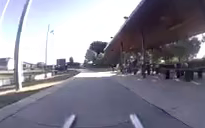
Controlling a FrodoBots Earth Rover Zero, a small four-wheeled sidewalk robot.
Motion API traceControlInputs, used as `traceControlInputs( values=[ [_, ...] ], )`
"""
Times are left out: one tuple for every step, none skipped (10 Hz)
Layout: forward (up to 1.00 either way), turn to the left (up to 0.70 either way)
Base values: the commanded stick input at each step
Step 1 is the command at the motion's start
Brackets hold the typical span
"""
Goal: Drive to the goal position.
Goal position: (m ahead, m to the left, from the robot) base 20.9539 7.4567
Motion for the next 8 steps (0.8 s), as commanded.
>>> traceControlInputs(
  values=[
    [1.0, 0.27],
    [1.0, 0.19],
    [1.0, 0.07],
    [1.0, 0.0],
    [1.0, 0.0],
    [1.0, 0.0],
    [1.0, 0.0],
    [1.0, 0.0]
  ],
)
